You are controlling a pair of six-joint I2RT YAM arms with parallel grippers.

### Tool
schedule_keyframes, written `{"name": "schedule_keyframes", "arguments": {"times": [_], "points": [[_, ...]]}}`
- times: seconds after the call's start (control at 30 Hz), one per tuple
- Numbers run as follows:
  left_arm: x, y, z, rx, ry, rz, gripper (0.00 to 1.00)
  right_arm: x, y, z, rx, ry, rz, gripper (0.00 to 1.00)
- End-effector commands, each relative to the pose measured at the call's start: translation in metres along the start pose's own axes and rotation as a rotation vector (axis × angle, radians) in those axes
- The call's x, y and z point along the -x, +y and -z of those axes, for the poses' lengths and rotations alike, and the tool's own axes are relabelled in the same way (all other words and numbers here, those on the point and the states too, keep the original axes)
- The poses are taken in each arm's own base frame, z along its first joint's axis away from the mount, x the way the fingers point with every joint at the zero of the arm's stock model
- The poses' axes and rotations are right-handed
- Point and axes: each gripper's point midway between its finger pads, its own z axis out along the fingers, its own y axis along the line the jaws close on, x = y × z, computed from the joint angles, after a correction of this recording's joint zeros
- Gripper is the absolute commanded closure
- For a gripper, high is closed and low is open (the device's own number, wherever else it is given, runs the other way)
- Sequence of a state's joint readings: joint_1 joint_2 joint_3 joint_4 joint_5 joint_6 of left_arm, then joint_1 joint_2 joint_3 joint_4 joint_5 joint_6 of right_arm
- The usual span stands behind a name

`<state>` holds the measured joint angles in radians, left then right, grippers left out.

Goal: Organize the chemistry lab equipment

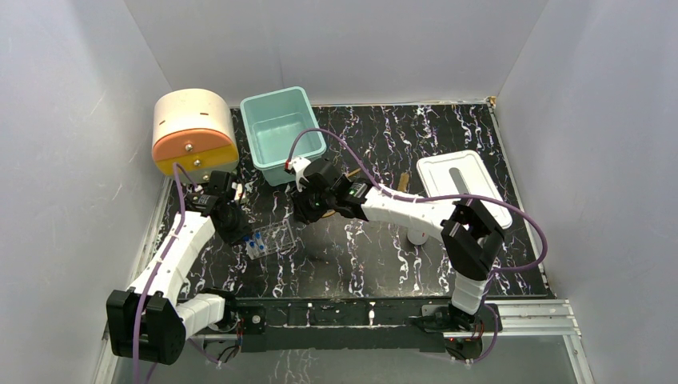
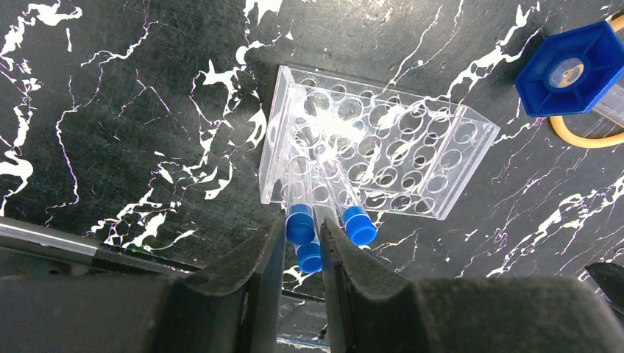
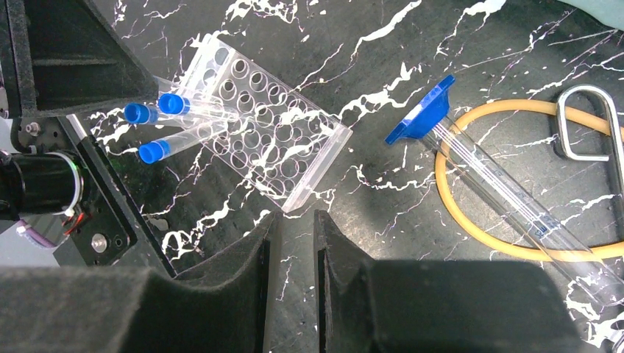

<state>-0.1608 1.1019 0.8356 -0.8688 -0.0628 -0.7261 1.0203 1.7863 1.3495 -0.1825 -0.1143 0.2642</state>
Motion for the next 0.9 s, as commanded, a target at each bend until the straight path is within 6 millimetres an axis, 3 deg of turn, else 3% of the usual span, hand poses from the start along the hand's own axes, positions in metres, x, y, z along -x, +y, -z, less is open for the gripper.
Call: {"name": "schedule_keyframes", "arguments": {"times": [0.0,0.5,0.87], "points": [[0.004,-0.009,0.011,-0.040,-0.004,0.012,0.76,0.026,0.006,0.014,0.011,-0.088,0.004,0.69],[0.005,-0.014,0.015,-0.064,-0.004,0.025,0.78,0.026,0.005,0.015,0.010,-0.090,0.007,0.69],[0.063,-0.023,0.070,-0.029,-0.193,-0.013,0.68,0.048,0.006,0.033,-0.022,-0.153,0.015,0.69]]}}
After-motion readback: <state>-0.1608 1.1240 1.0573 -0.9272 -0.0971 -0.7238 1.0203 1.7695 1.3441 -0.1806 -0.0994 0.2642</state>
